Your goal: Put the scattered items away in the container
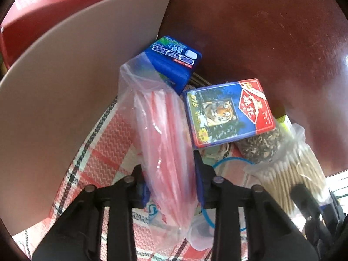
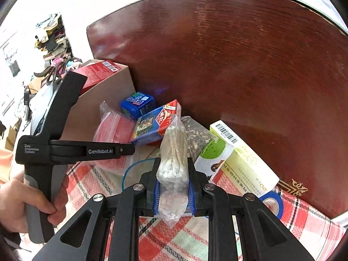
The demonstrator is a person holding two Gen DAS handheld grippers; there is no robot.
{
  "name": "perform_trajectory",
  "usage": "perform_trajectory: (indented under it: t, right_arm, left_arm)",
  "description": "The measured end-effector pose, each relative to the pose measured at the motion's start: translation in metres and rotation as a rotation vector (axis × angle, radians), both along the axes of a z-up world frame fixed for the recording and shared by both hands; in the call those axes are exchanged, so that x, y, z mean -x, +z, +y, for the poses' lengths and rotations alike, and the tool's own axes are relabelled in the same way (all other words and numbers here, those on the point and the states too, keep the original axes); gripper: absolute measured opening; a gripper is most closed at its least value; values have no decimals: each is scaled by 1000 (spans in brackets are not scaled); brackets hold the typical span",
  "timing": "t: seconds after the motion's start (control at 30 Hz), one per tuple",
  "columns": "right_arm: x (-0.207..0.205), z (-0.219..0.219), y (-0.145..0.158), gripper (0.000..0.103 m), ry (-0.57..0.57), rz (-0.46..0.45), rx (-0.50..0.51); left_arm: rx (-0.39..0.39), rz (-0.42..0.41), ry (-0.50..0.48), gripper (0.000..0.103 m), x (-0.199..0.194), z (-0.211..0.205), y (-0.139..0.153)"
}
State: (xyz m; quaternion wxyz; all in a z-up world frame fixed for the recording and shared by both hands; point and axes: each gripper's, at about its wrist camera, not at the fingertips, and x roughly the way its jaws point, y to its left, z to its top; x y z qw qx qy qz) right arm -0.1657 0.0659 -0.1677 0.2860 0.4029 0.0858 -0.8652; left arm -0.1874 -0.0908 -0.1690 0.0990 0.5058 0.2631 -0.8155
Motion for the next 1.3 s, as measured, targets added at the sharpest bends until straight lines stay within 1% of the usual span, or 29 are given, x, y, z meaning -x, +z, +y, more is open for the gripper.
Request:
perform_trajectory:
  t: [0.13, 0.23, 0.33, 0.37, 0.57, 0.67, 0.8, 0.83, 0.87, 0.9, 0.93, 1.0, 1.07, 1.1, 1.13, 1.2, 1.23, 1.3]
  right_arm:
    - [-4, 5, 5, 22, -18, 1, 27]
    - [-6, 7, 6, 22, -21, 3, 35]
    - [-8, 9, 9, 22, -24, 10, 39]
    - [-8, 9, 10, 22, -27, 11, 40]
    - [-10, 11, 21, 22, -36, 14, 70]
    - [-13, 5, 31, 22, -25, 25, 82]
    - [-18, -10, 54, 22, -3, 27, 118]
    - [-19, -18, 63, 22, 10, 33, 129]
    - [-19, -24, 71, 22, 21, 35, 141]
    - [-19, -32, 80, 22, 36, 32, 158]
    - [-17, -43, 91, 22, 50, 28, 182]
    - [-13, -64, 109, 22, 79, 18, 226]
    - [-7, -90, 127, 22, 106, 9, 274]
    - [-1, -108, 135, 22, 119, -7, 305]
    - [3, -120, 139, 22, 128, -22, 325]
    - [16, -152, 143, 22, 141, -67, 373]
    - [23, -168, 142, 22, 142, -92, 387]
    - [38, -196, 135, 22, 131, -139, 405]
  left_arm:
    - [44, -4, -16, 29, -5, 4, 10]
    - [61, 14, -21, 29, -15, 8, 21]
    - [125, 49, -54, 29, -28, 18, 40]
    - [132, 56, -61, 29, -30, 19, 45]
    - [158, 91, -59, 29, -47, 16, 72]
    - [168, 105, -59, 29, -51, 11, 86]
    - [165, 139, -29, 29, -62, 0, 116]
    - [162, 145, -20, 29, -73, -30, 133]
    - [166, 149, -10, 29, -76, -41, 144]
    - [170, 153, -1, 29, -57, -28, 150]
    - [171, 156, 7, 29, -61, -37, 158]
    - [177, 159, 31, 29, -69, -68, 178]
    - [185, 159, 44, 29, -73, -99, 194]
    - [190, 152, 47, 29, -82, -118, 202]
    - [187, 140, 40, 29, -86, -137, 208]
    - [169, 127, 38, 29, -86, -157, 214]
    - [168, 120, 35, 29, -76, -186, 214]
    - [178, 96, 22, 29, -65, -202, 210]
